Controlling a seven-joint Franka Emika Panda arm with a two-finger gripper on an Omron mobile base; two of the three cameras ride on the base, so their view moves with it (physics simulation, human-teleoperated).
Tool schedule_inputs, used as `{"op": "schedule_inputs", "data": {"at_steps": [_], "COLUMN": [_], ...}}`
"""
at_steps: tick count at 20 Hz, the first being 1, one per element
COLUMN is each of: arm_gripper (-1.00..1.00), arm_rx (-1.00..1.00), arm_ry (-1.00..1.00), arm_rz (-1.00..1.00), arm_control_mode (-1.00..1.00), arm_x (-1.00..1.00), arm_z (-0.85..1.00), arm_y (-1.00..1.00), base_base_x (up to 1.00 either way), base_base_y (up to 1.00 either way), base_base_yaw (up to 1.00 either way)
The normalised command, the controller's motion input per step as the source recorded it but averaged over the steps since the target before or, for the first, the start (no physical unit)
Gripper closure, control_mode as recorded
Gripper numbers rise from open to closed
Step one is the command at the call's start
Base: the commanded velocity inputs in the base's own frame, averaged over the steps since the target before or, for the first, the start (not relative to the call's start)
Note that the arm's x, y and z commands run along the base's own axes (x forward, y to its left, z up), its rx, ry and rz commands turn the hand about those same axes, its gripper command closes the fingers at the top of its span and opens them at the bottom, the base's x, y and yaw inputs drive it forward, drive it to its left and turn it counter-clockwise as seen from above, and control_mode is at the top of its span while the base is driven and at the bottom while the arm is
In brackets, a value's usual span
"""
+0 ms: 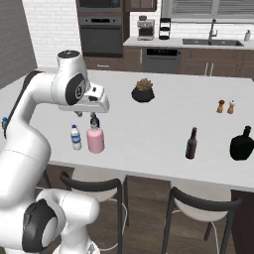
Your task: Move the plastic bottles in the middle to the plastics group, and the glass bottles in the middle to the glass group.
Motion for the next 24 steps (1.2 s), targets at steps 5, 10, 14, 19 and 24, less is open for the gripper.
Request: {"op": "schedule_inputs", "data": {"at_steps": [5, 10, 14, 19, 24], "arm_gripper": [-1.00, -1.00, -1.00, -1.00, -1.00], "arm_rx": [0.00, -0.02, -0.01, 0.00, 0.00], "arm_ry": [0.04, -0.01, -0.04, -0.02, 0.00], "arm_rz": [0.00, 0.00, 0.00, 0.06, 0.20], "arm_control_mode": [-1.00, -1.00, -1.00, -1.00, -1.00], "arm_x": [-0.03, 0.00, 0.19, 0.36, 0.68], "arm_z": [-0.16, -0.38, -0.54, -0.37, -0.20], "arm_y": [0.00, 0.16, 0.07, 0.00, 0.18], "base_base_x": [0.00, 0.00, 0.00, 0.00, 0.00], "base_base_y": [0.00, 0.00, 0.00, 0.00, 0.00], "base_base_yaw": [0.00, 0.00, 0.00, 0.00, 0.00]}}
